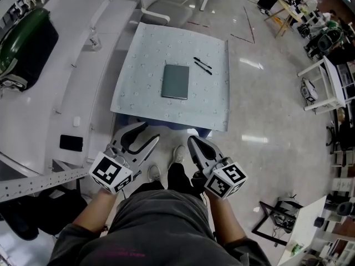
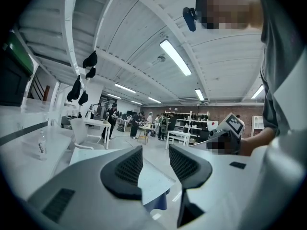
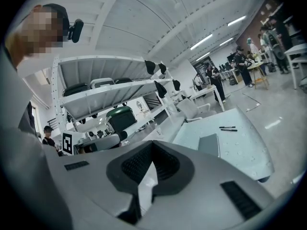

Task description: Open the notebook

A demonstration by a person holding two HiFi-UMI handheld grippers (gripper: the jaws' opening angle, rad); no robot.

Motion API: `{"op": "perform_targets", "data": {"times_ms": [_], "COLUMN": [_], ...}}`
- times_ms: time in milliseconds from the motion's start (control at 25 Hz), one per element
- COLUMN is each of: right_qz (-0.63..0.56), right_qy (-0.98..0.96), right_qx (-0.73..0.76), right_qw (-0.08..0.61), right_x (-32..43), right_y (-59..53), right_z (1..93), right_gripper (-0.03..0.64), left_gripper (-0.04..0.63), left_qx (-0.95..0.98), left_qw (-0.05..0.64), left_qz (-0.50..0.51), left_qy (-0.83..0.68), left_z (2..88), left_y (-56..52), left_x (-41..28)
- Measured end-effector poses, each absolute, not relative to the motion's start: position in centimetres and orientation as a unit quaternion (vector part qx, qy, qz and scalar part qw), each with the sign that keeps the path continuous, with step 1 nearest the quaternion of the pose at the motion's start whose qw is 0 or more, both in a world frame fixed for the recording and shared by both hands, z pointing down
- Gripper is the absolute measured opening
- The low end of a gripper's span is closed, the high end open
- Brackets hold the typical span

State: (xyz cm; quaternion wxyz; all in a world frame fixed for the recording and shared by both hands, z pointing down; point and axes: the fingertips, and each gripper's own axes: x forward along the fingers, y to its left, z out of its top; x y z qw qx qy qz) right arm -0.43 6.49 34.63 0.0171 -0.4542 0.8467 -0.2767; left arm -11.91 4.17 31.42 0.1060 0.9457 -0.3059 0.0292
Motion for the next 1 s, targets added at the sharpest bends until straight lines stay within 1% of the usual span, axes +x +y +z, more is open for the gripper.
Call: {"op": "perform_targets", "data": {"times_ms": [320, 1000], "right_qz": [-0.281, -0.305], "right_qy": [0.847, 0.851], "right_qx": [-0.450, -0.427], "right_qw": [0.019, 0.007], "right_x": [1.4, 8.2], "right_y": [2.8, -7.6], "right_z": [35.3, 37.7], "right_gripper": [0.000, 0.000], "left_gripper": [0.173, 0.175], "left_qx": [0.945, 0.935], "left_qw": [0.109, 0.127], "left_qz": [0.039, 0.068], "left_qy": [-0.307, -0.324], "left_z": [32.3, 35.0], "left_y": [0.5, -9.0], "left_x": [-10.0, -3.5]}}
